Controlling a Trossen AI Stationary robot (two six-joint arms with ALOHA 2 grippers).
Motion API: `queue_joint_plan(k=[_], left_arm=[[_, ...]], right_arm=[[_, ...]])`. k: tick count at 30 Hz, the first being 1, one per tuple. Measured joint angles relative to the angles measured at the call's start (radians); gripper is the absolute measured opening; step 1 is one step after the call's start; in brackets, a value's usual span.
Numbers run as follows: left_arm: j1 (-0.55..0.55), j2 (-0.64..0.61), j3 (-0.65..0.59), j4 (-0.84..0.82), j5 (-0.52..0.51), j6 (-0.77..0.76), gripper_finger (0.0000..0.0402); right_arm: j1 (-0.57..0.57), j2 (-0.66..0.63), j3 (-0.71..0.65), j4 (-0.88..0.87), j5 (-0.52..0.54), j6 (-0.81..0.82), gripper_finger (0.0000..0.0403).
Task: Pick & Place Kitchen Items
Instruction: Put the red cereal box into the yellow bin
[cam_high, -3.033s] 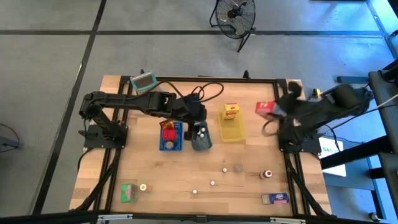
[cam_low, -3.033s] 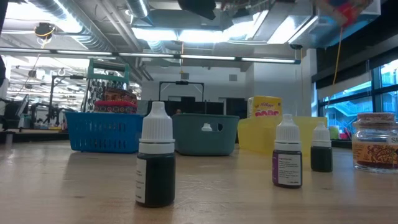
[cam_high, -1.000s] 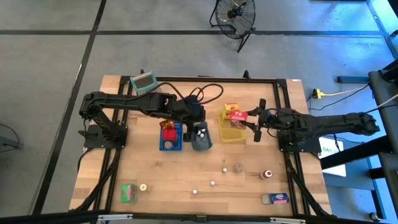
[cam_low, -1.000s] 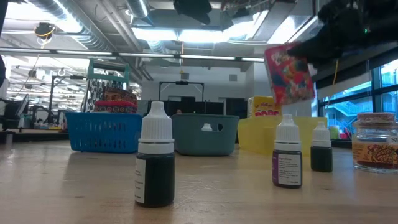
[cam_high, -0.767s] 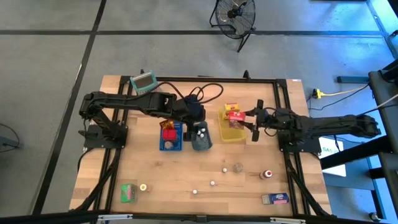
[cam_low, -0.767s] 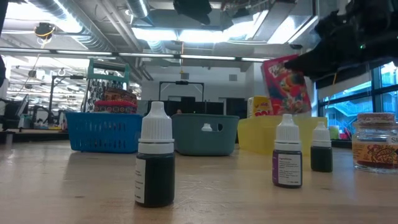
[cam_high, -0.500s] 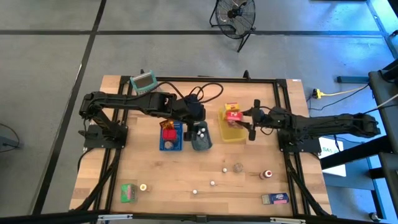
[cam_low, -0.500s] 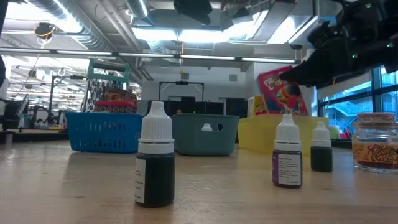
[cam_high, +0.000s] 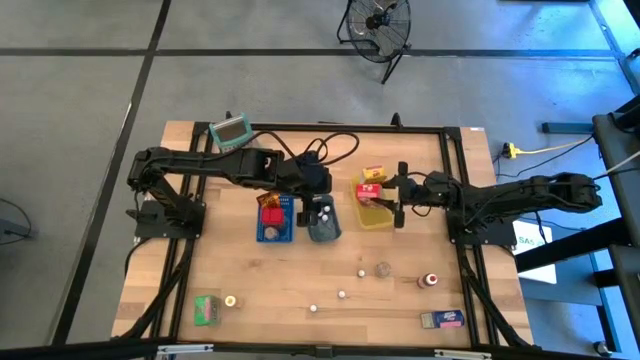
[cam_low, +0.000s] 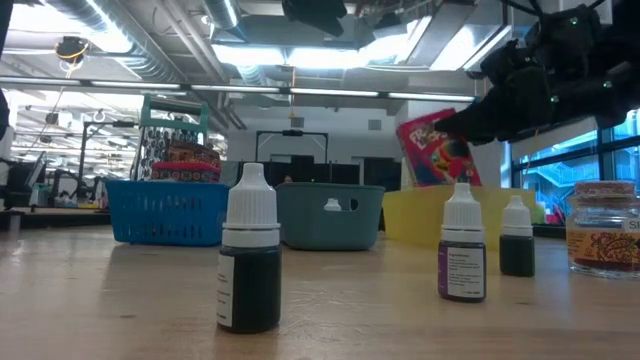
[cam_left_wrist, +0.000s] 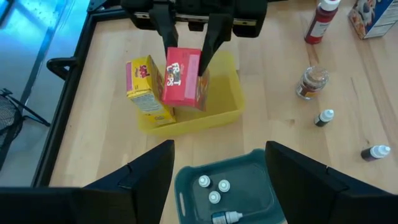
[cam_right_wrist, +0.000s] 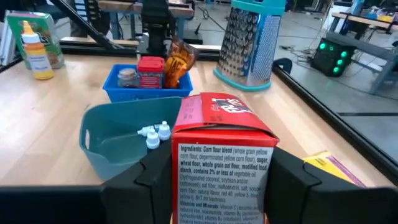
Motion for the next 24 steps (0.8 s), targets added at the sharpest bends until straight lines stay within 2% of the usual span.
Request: queue_joint_plan(k=[6, 8, 15, 24], left_arm=[[0.000, 0.000, 0.000, 0.000, 0.000, 0.000, 0.0248], [0.000, 0.000, 0.000, -0.001, 0.000, 0.000, 0.0248], [0.000, 0.000, 0.000, -0.001, 0.000, 0.001, 0.0248], [0.000, 0.000, 0.000, -0.002, 0.000, 0.001, 0.0247]], right_arm=[[0.000, 0.058, 0.001, 0.014, 0.196, 0.018, 0.0188], [0.000, 0.071, 0.001, 0.015, 0.221, 0.062, 0.0188], [0.000, 0.082, 0.001, 0.094, 0.223, 0.084, 0.0185], [0.000, 0.082, 0.001, 0.083, 0.181, 0.077, 0.0184]])
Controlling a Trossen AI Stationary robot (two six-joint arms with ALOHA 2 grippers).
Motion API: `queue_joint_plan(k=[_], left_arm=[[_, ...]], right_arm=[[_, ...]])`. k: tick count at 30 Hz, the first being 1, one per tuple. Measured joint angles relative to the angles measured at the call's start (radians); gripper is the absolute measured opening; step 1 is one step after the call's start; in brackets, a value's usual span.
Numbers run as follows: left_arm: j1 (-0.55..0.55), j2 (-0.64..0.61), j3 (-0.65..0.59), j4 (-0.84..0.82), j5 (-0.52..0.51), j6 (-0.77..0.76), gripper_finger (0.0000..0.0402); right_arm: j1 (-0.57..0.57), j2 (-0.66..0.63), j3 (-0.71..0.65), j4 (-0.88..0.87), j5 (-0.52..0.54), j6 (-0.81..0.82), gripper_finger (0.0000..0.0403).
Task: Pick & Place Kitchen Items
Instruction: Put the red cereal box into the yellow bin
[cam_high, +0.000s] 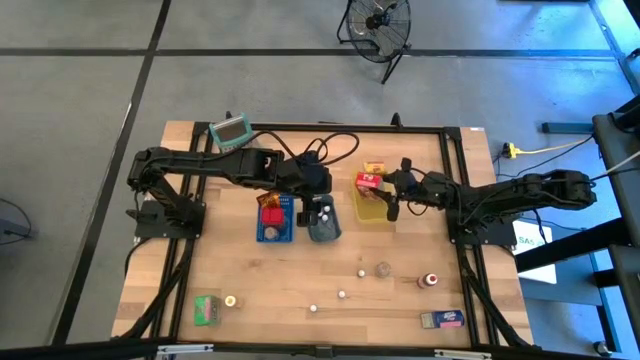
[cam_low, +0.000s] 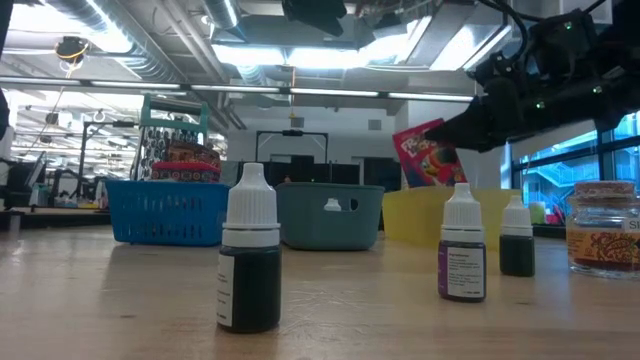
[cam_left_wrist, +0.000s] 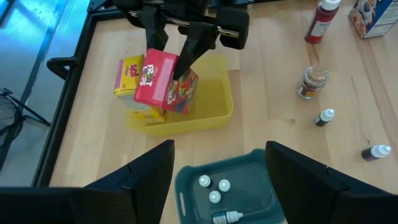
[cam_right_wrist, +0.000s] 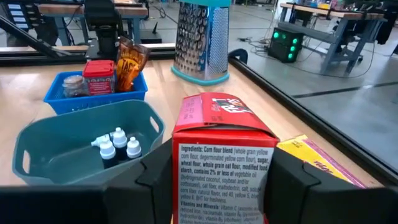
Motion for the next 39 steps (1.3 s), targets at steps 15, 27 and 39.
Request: queue_joint_plan(k=[15, 27, 39], left_arm=[[0.000, 0.000, 0.000, 0.000, 0.000, 0.000, 0.0248], [0.000, 0.000, 0.000, 0.000, 0.000, 0.000, 0.0248], [0.000, 0.000, 0.000, 0.000, 0.000, 0.000, 0.0247]], right_arm=[[-0.028, 0.065, 0.001, -0.004, -0.002, 0.000, 0.0215], [-0.028, 0.067, 0.001, 0.014, -0.002, -0.001, 0.0216], [-0.028, 0.067, 0.001, 0.012, -0.002, 0.015, 0.0216]])
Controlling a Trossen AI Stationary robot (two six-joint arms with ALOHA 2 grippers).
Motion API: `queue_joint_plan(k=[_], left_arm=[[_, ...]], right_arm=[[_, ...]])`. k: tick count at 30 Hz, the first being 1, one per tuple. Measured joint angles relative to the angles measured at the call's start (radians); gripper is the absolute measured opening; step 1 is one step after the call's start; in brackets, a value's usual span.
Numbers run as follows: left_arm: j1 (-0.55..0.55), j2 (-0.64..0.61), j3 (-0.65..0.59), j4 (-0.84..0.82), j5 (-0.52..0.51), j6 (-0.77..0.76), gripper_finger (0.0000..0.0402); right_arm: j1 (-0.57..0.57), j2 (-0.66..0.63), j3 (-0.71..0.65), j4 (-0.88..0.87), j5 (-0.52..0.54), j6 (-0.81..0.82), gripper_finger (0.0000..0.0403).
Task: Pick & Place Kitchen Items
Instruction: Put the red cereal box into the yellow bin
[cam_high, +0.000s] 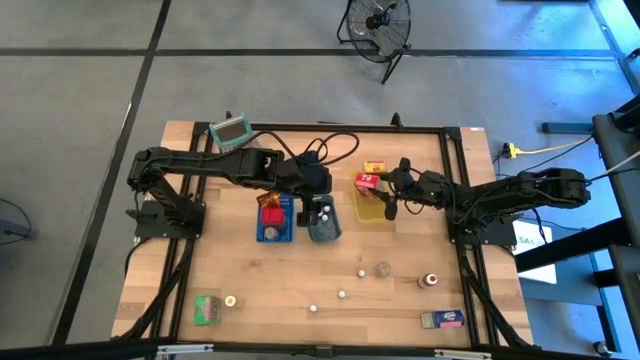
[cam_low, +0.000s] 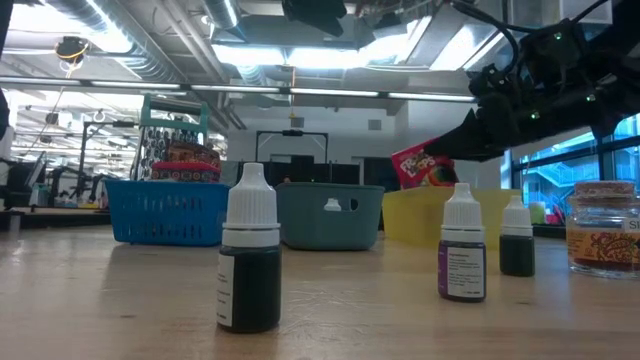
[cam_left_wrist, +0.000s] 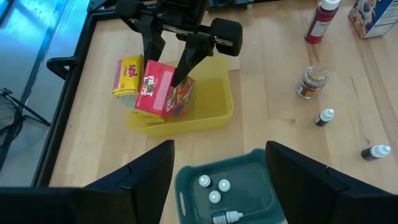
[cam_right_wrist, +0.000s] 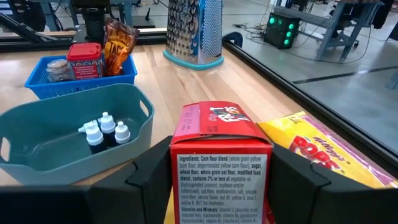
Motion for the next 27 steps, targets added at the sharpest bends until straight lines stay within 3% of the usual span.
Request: queue_joint_plan(k=[27], left_arm=[[0.000, 0.000, 0.000, -0.009, 0.000, -0.029, 0.0248]], right_arm=[[0.000, 0.000, 0.000, 0.016, 0.037, -0.027, 0.0215]])
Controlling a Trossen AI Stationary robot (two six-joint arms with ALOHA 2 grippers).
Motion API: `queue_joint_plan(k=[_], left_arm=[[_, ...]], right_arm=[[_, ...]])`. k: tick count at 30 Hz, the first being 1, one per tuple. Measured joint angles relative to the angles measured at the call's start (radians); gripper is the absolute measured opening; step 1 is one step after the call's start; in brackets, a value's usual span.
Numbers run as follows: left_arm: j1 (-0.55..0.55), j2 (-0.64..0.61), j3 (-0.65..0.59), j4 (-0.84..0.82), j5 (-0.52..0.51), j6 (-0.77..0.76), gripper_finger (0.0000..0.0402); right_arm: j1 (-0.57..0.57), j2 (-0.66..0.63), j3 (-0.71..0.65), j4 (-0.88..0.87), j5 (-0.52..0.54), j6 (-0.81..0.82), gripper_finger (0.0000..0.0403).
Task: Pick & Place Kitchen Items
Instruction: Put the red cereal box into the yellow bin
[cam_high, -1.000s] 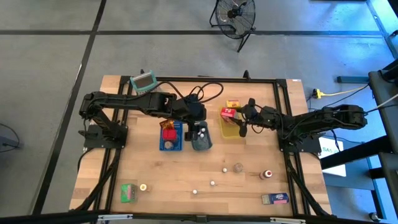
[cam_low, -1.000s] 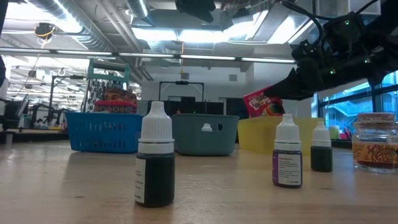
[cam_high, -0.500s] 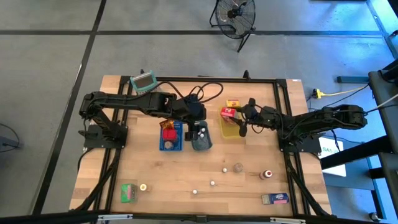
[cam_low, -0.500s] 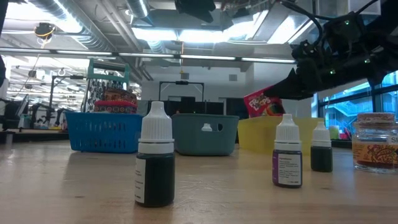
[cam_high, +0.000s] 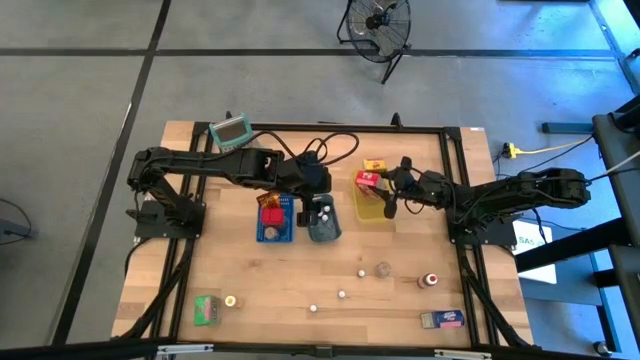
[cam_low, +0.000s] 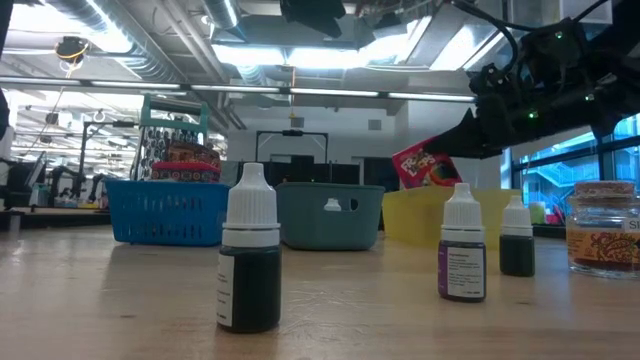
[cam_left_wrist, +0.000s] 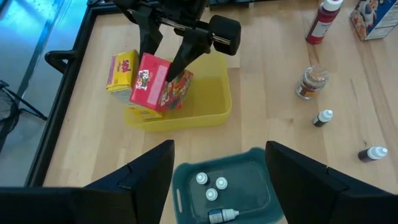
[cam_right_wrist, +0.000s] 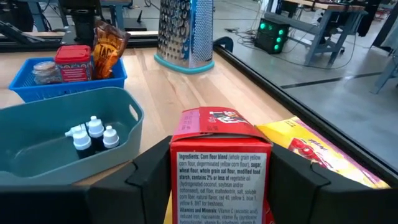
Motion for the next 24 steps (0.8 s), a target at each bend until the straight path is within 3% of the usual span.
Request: queue_joint_plan(k=[16, 24], left_arm=[[0.000, 0.000, 0.000, 0.000, 0.000, 0.002, 0.0248], [0.000, 0.000, 0.000, -0.013, 0.000, 0.002, 0.0248]], right_arm=[[0.000, 0.000, 0.000, 0.009, -0.024, 0.041, 0.0216], [-0.001, 0.000, 0.000, 0.006, -0.048, 0.046, 0.0252]])
